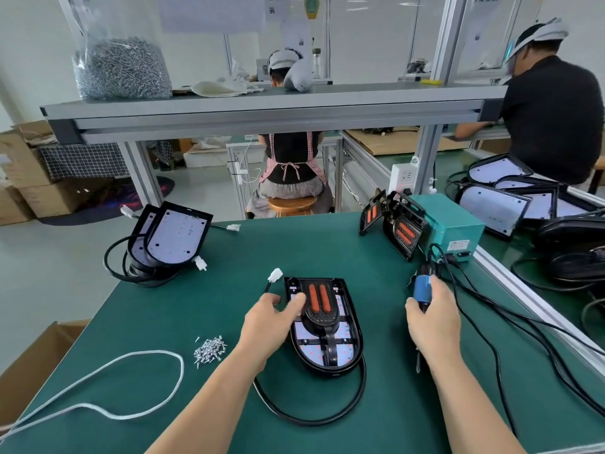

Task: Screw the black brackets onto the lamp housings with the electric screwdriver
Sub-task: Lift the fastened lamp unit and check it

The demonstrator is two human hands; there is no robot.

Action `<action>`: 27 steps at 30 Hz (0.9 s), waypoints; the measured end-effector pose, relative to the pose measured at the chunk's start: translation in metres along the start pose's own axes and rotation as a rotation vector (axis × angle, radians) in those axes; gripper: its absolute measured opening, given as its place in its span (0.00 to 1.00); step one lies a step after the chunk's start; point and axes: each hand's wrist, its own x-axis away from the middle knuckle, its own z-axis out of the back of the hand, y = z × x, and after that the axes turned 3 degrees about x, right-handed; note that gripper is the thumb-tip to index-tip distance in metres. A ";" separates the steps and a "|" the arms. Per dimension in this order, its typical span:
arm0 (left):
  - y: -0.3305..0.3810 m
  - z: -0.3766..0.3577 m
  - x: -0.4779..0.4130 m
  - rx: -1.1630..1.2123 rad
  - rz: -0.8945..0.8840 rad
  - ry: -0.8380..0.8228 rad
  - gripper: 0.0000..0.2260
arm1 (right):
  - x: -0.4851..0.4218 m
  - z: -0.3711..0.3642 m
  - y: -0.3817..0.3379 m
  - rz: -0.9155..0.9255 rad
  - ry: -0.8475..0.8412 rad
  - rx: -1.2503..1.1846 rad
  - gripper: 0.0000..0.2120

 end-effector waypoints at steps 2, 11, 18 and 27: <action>-0.001 0.009 0.000 -0.131 -0.047 0.133 0.20 | 0.008 0.001 -0.002 0.102 0.013 0.046 0.24; -0.003 0.039 0.004 -0.935 -0.083 0.135 0.15 | 0.049 -0.012 -0.045 0.350 -0.274 0.286 0.14; -0.005 0.030 0.002 -0.772 -0.044 0.094 0.07 | 0.065 -0.028 -0.058 0.225 -0.429 0.391 0.06; -0.002 0.005 0.002 0.665 0.216 -0.141 0.21 | 0.078 -0.045 -0.059 0.065 -0.392 -0.100 0.05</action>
